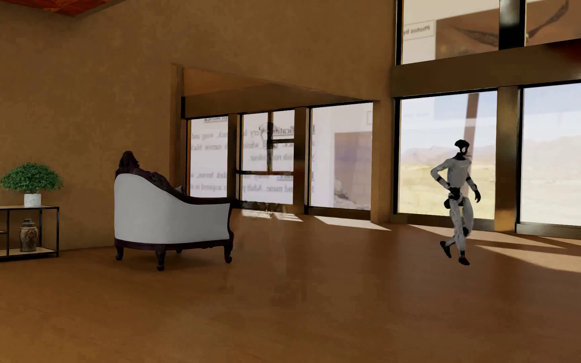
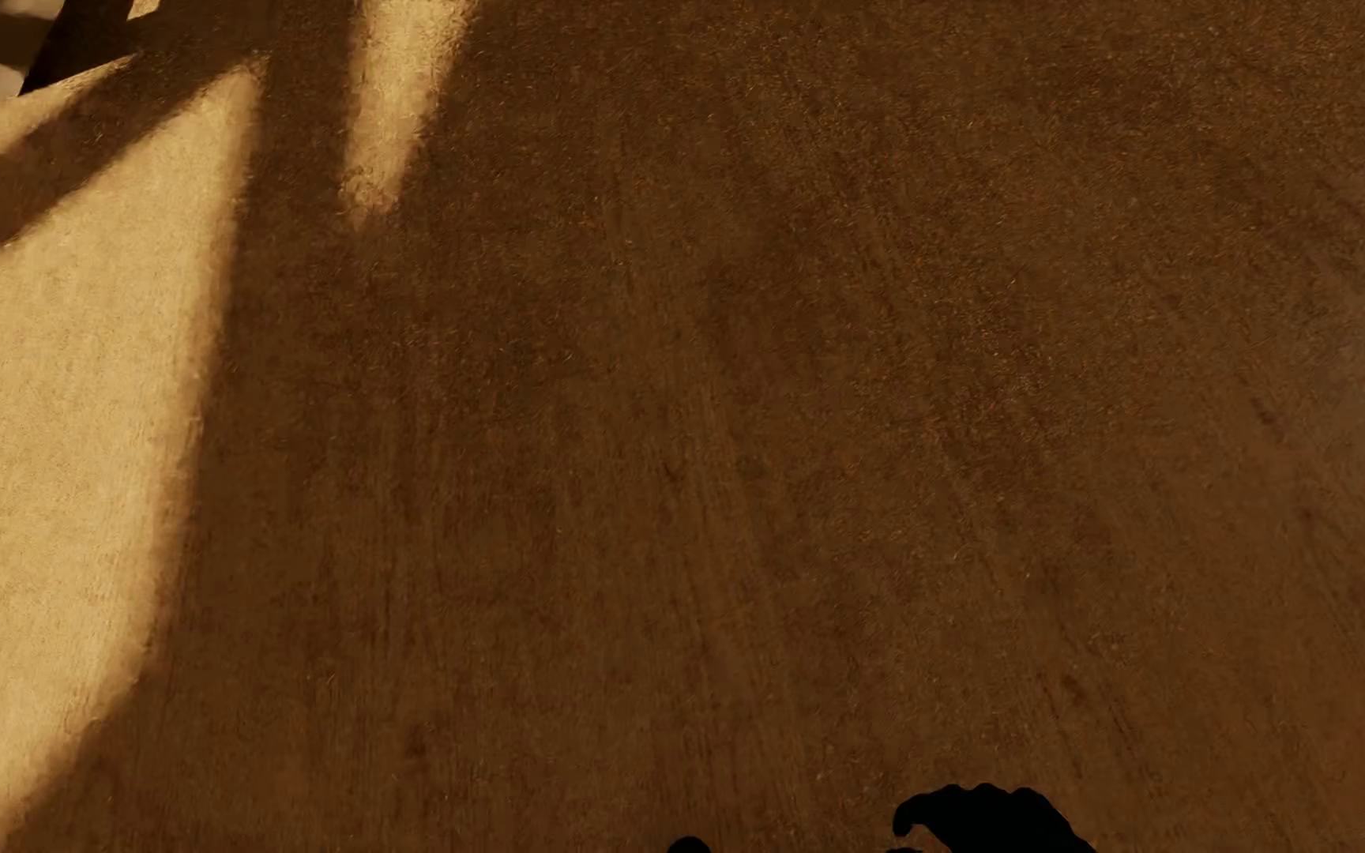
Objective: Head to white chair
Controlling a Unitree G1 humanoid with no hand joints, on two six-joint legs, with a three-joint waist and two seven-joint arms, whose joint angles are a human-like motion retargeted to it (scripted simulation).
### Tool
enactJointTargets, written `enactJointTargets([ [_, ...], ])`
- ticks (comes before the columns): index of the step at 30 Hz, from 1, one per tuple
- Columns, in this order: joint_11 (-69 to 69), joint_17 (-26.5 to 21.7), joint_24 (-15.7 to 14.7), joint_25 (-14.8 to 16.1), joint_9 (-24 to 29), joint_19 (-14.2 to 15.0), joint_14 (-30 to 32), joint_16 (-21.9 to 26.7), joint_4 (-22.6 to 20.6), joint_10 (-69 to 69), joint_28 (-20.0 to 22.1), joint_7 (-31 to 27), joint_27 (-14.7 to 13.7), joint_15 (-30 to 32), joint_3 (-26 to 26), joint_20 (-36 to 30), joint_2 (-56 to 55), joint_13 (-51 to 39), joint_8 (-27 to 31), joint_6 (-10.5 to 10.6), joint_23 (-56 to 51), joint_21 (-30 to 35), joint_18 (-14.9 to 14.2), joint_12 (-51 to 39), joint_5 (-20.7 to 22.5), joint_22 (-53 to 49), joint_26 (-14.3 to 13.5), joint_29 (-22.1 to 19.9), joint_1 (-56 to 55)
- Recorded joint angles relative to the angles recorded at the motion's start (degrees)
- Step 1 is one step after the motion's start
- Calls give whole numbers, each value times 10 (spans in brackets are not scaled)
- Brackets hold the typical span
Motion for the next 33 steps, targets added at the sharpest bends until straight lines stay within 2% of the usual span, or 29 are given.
enactJointTargets([
  [1, 60, -25, 40, -30, 9, -1, 0, -3, -37, 106, 31, -69, 16, -31, 1, 15, -8, -28, 44, 7, 9, 0, 32, -10, 10, 12, 41, 36, -40],
  [2, 98, -51, 82, -165, 19, -1, -37, -32, -30, 188, 92, -102, -19, -54, 2, 21, -5, -90, 84, 13, 30, 10, 75, -18, 25, 29, 89, 77, -77],
  [3, 98, -37, 79, -339, 26, -1, -53, -77, 27, 237, 142, -106, -81, -59, 7, 27, 14, -166, 128, 18, 42, 32, 121, -24, 54, 44, 116, 108, -118],
  [4, 82, 37, 30, -424, 30, -1, -78, -120, 83, 252, 144, -98, -119, -54, 18, 39, 37, -225, 186, 25, 52, 53, 160, -14, 88, 51, 107, 119, -154],
  [5, 57, 137, -27, -393, 31, 0, -99, -147, 102, 239, 102, -87, -130, -41, 33, 43, 63, -254, 249, 30, 62, 63, 187, 1, 116, 51, 67, 104, -187],
  [6, 26, 221, -58, -294, 30, 0, -107, -157, 96, 203, 41, -74, -133, -25, 48, 39, 90, -274, 315, 33, 81, 80, 181, 15, 133, 45, 21, 94, -215],
  [7, 3, 280, -65, -168, 28, 0, -107, -161, 80, 144, -13, -62, -135, -12, 62, 37, 113, -284, 373, 33, 97, 110, 167, 25, 140, 32, -18, 86, -239],
  [8, -13, 310, -61, -57, 26, 2, -111, -163, 60, 56, -62, -54, -140, -1, 73, 39, 132, -289, 423, 30, 105, 147, 141, 30, 139, 14, -43, 79, -253],
  [9, -13, 315, -53, 18, 25, 6, -124, -165, 30, -62, -96, -60, -141, 4, 82, 44, 143, -290, 466, 25, 103, 181, 115, 27, 131, -3, -55, 76, -248],
  [10, 3, 304, -42, 68, 23, 11, -132, -166, 1, -200, -115, -84, -138, 5, 87, 53, 151, -283, 503, 17, 91, 205, 84, 14, 122, -13, -59, 83, -221],
  [11, 40, 282, -23, 97, 23, 12, -142, -165, -10, -306, -112, -92, -132, 6, 89, 63, 154, -269, 530, 10, 79, 214, 77, -4, 116, -11, -53, 86, -184],
  [12, 124, 253, 7, 114, 27, 14, -124, -163, -19, -332, -89, -92, -117, 15, 87, 69, 142, -250, 548, 1, 71, 206, 48, -23, 118, 2, -39, 93, -160],
  [13, 256, 224, 54, 122, 34, 19, -123, -160, -21, -289, -52, -75, -97, 65, 83, 65, 104, -227, 545, -9, 74, 180, 46, -43, 121, 25, -15, 94, -147],
  [14, 412, 200, 130, 107, 42, 100, -167, -152, -8, -230, -33, -34, -60, 144, 77, 42, 43, -203, 521, -21, 90, 137, 46, -70, 120, 61, 18, 86, -137],
  [15, 543, 179, 215, -20, 50, 207, -207, -142, 5, -190, -38, 0, -7, 221, 71, 5, -25, -187, 471, -31, 109, 90, 52, -106, 89, 98, 33, 78, -116],
  [16, 617, 167, 284, -280, 57, 199, -236, -144, 12, -176, -48, 25, 53, 211, 61, -20, -85, -173, 429, -37, 142, 56, 56, -144, 43, 123, 19, 104, -85],
  [17, 644, 196, 303, -545, 60, 167, -251, -166, 14, -190, -46, 49, 72, 177, 50, -20, -136, -155, 392, -39, 192, 9, 59, -171, 2, 120, 9, 153, -43],
  [18, 632, 196, 277, -598, 59, 167, -256, -207, 14, -222, -20, 74, 129, 168, 38, -11, -178, -143, 363, -39, 256, -40, 61, -191, -28, 93, 8, 157, 4],
  [19, 585, 300, 216, -613, 56, 154, -253, -222, 14, -267, 22, 97, 165, 172, 27, 8, -211, -120, 341, -35, 262, -138, 60, -192, -41, 54, -19, 140, 50],
  [20, 513, 395, 133, -528, 52, 152, -248, -228, 16, -306, 47, 118, 179, 170, 17, 12, -239, -121, 325, -29, 247, -245, 59, -199, -43, 8, -35, 132, 88],
  [22, 298, 433, 1, -256, 42, 152, -244, -202, 20, -353, 78, 150, 162, 165, -4, -35, -264, -123, 287, -16, 234, -400, 53, -229, -47, -76, -57, 156, 137],
  [23, 153, 411, -37, -182, 38, 163, -247, -178, 23, -371, 84, 162, 148, 182, -14, -60, -256, -119, 279, -10, 254, -425, 47, -249, -39, -114, -60, 168, 158],
  [24, 4, 382, -53, -139, 35, 156, -250, -153, 24, -397, 86, 174, 127, 200, -22, -82, -236, -112, 281, -4, 286, -432, 40, -266, -26, -150, -57, 163, 184],
  [25, -84, 352, -60, -118, 34, 141, -250, -134, 23, -419, 89, 185, 107, 220, -27, -97, -220, -104, 265, 0, 327, -429, 33, -280, -22, -178, -58, 145, 213],
  [26, -66, 325, -60, -125, 35, 112, -245, -122, 28, -418, 92, 193, 100, 251, -31, -100, -226, -103, 259, 7, 377, -418, 27, -286, -14, -192, -49, 127, 237],
  [28, 58, 300, -68, -166, 41, 75, -190, -134, 55, -364, 107, 195, 131, 241, -38, -76, -248, -129, 254, 23, 493, -397, 28, -267, 1, -180, -7, 88, 260],
  [30, 127, 328, -84, -203, 47, 70, -59, -166, 104, -207, 113, 170, 190, 168, -35, -66, -227, -154, 238, 44, 598, -388, 68, -258, 6, -74, 52, 86, 218],
  [31, 132, 344, -92, -229, 48, 72, 3, -181, 137, -92, 101, 145, 194, 137, -28, -61, -199, -166, 235, 55, 630, -364, 122, -260, 18, 8, 93, 108, 167],
  [33, 96, 369, -75, -282, 51, 79, -39, -198, 118, 98, 86, 48, 137, 100, -9, -58, -115, -208, 248, 68, 654, -290, 136, -245, 51, 154, 139, 116, 31],
])
